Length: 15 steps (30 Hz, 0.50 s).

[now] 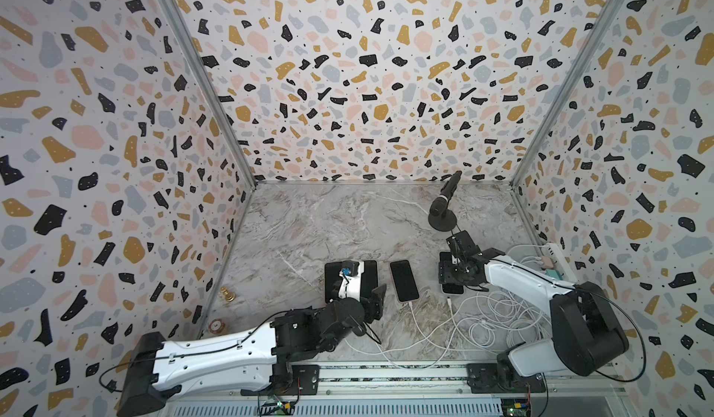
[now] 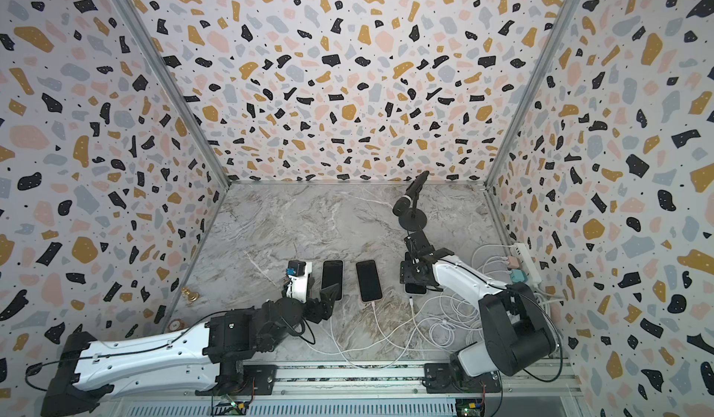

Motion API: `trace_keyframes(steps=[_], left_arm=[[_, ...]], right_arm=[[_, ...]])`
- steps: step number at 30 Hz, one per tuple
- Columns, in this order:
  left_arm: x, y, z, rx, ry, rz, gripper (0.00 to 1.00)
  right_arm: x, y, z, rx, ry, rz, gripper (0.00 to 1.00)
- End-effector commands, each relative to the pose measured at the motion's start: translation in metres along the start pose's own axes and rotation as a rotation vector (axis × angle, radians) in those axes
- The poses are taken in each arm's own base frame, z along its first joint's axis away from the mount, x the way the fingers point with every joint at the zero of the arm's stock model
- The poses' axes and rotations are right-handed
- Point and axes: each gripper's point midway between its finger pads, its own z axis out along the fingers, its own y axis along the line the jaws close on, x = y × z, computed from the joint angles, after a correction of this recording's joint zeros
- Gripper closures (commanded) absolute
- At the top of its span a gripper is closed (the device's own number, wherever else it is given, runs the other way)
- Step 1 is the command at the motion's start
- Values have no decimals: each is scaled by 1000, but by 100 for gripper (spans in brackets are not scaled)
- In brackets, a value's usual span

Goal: Unplug the charging cable from the phone
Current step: Place the phone at the center of the board.

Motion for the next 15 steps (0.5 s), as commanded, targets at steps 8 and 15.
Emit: trace_keyframes(steps=[8,15], left_arm=[[25,44,-6,-148,57,8,11],[40,40,3,-142,108,-25,0]], right_arm=[[-3,1,19,-30,2,38,100],[5,2,13,-63,-1,34,34]])
